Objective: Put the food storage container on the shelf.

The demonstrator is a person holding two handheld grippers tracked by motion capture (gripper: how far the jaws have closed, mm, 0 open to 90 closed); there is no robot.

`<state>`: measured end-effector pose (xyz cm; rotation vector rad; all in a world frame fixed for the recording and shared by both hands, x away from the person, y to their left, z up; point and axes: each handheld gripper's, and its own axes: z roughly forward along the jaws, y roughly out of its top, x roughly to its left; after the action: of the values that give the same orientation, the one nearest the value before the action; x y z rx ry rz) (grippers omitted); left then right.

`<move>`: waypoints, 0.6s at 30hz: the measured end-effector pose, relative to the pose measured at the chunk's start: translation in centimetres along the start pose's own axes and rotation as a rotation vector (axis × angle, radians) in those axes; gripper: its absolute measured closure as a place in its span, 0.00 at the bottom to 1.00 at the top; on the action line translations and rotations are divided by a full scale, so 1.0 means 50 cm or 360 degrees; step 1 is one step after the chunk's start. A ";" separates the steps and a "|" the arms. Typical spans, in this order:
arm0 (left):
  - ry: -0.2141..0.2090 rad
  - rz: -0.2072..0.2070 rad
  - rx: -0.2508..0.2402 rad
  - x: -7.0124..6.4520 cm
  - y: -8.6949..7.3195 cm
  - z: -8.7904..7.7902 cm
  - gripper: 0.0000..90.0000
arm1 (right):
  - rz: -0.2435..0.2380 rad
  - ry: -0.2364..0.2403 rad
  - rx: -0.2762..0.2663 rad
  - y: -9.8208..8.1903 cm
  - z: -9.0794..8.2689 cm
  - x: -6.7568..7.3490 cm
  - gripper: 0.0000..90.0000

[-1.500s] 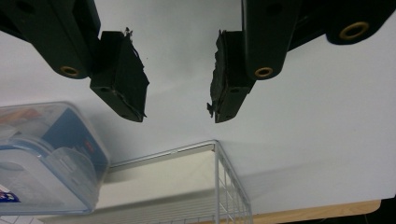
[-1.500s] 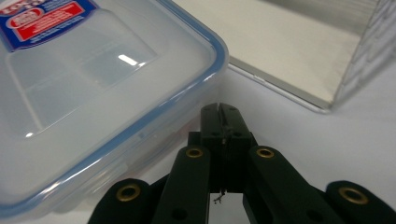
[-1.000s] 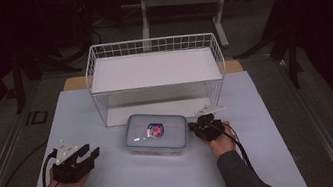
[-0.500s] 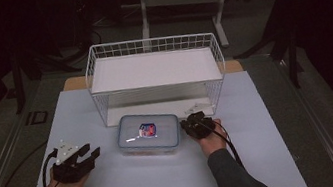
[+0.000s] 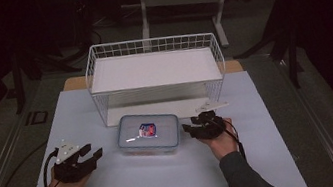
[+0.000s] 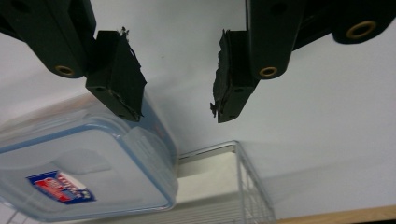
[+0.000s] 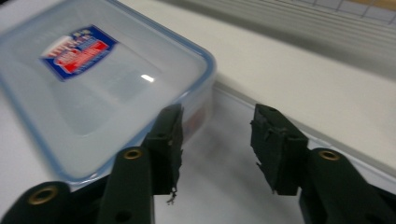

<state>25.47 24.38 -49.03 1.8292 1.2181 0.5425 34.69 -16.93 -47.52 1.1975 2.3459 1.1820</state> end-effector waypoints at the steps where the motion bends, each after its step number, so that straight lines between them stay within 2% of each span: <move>1: -0.0018 -0.0017 -0.0001 0.000 0.000 0.001 0.57 | 0.0021 0.0026 0.0000 -0.001 -0.002 -0.001 0.56; 7: -0.0129 -0.0084 -0.0012 -0.001 0.014 0.009 0.54 | 0.0094 0.0113 -0.0022 0.001 -0.008 0.000 0.53; 11: -0.0219 -0.0122 0.0019 -0.002 0.027 0.025 0.51 | 0.0138 0.0165 -0.0026 0.005 -0.007 0.004 0.52; 14: -0.0256 -0.0109 0.0047 -0.007 0.038 0.043 0.49 | 0.0144 0.0182 -0.0001 0.004 -0.002 0.008 0.54; 18: -0.0312 -0.0123 0.0055 -0.013 0.057 0.065 0.49 | 0.0135 0.0228 0.0013 0.002 0.006 0.014 0.55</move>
<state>29.10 22.00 -48.36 1.8095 1.1652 0.2928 34.50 -16.18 -47.54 1.2660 2.4259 1.3280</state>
